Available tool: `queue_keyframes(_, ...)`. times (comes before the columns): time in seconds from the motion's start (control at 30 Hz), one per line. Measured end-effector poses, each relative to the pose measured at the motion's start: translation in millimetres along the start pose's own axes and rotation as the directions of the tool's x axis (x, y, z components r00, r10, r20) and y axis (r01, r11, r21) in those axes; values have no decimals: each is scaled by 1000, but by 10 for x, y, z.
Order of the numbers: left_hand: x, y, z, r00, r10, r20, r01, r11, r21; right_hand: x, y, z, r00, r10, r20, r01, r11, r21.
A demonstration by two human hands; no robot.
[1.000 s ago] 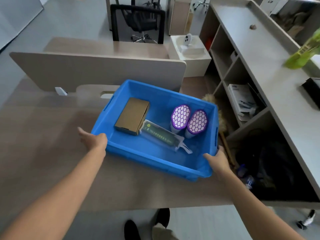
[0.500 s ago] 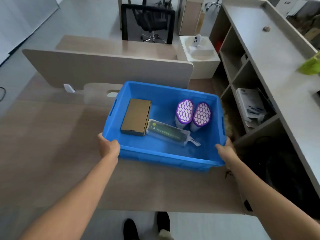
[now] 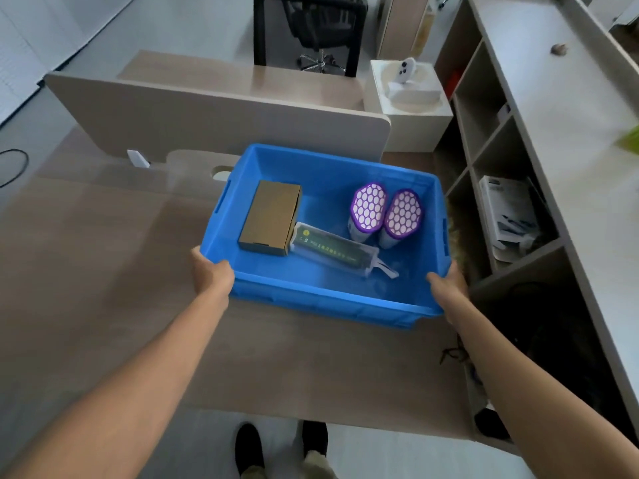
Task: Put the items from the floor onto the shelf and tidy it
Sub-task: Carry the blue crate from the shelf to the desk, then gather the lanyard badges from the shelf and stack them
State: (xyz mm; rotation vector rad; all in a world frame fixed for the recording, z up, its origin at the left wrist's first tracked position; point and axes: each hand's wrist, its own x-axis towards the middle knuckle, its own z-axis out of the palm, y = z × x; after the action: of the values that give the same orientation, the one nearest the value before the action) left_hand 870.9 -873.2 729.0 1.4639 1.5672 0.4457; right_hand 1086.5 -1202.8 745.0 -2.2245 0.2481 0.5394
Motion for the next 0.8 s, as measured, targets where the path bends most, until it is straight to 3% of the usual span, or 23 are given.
queue_keyframes(0.4,-100,-154,-206,989,67,133,-59,996,-64,-204,292,51,997,46,-70,-42,998,56)
queue_keyframes(0.6,-239,-633,-511,986,13,168,7,993,-120,-813,603,146,993,38,-112,-25,993,111)
queue_keyframes(0.7,-367,-1168,-759,972,-82,218,102,991,-83,-1137,848,447,991,133,-31,-131,990,56)
queue_keyframes(0.8,-550,-1748,-1096,962,-185,203,209,972,-103,-1323,963,891,969,128,213,-84,976,-202)
